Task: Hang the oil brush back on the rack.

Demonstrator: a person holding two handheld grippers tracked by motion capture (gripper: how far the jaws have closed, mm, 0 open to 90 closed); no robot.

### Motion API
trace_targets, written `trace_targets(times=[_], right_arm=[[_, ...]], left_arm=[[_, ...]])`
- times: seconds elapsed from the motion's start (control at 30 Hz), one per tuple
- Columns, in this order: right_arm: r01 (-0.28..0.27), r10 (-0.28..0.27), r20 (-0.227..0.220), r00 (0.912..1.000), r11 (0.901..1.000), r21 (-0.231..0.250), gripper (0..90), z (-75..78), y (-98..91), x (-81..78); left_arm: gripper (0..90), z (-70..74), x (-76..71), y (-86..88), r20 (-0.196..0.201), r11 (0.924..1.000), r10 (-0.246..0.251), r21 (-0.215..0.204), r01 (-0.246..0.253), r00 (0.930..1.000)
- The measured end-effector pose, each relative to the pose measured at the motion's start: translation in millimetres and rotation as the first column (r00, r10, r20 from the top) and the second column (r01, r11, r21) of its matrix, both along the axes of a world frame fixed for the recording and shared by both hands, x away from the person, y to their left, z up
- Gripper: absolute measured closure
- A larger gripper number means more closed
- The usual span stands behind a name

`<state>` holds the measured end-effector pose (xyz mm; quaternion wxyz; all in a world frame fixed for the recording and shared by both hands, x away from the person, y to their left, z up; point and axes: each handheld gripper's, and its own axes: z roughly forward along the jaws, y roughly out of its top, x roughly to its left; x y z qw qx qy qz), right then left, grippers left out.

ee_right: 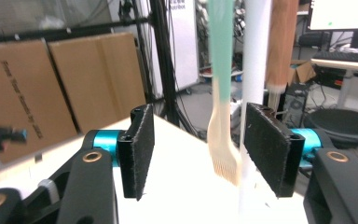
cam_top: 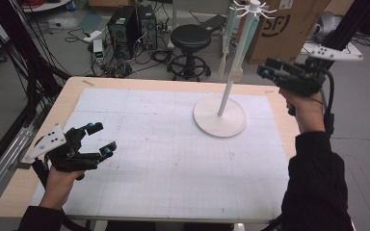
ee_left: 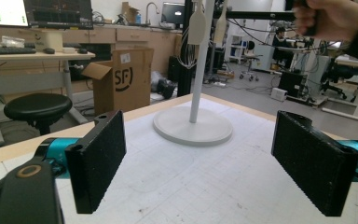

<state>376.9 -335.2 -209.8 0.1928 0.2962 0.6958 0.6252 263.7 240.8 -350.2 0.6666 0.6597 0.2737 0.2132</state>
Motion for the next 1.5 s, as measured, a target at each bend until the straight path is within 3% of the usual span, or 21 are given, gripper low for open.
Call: trace_targets(times=[0.13,0.27,0.47,0.53,0.63,0.77,1.03,1.5], right_arm=[[0.06,-0.06,0.009,0.9982,0.9963,-0.061,27.0,-31.8,-0.2,-38.0],[0.12,-0.118,0.024,0.9927,0.9848,-0.125,21.5,-72.5,-1.0,-77.3],[0.188,-0.19,-0.005,0.9817,0.9739,-0.127,20.3,-130.3,-2.7,-125.3],[0.212,-0.216,-0.012,0.9764,0.9666,-0.145,19.3,-144.9,-1.7,-136.8],[0.232,-0.238,-0.034,0.9706,0.9641,-0.129,18.8,-160.4,-2.1,-149.4],[0.237,-0.243,-0.041,0.969,0.9643,-0.118,18.6,-169.3,-2.1,-161.2],[0.236,-0.242,-0.034,0.9698,0.965,-0.113,18.4,-170.7,-2.9,-175.0],[0.237,-0.243,-0.041,0.9692,0.9652,-0.11,18.3,-176.6,-0.5,-176.3]], left_arm=[[16.6,-5.1,1.2,2.2,-0.013,0.9997,0.018,-0.017,-0.018,0.9997],[16.5,-9.8,1.1,2.9,-0.016,0.9992,0.03,-0.024,-0.03,0.9994],[16.6,-18.3,0.2,3.2,-0.016,0.9982,0.044,-0.04,-0.044,0.9989],[16.6,-20.3,-1.1,1.9,-0.013,0.9983,0.043,-0.04,-0.043,0.999],[16.8,-22.1,-4.5,0.5,-0.008,0.9983,0.041,-0.041,-0.042,0.9991],[16.9,-24.5,-10.3,-1.7,-0.001,0.9983,0.037,-0.044,-0.037,0.9993],[17.1,-32.2,-22.0,-8.2,-0.003,0.999,0.027,-0.036,-0.028,0.9996],[17.1,-32.2,-23.9,-13.4,0.002,0.9991,0.018,-0.038,-0.017,0.9998]])
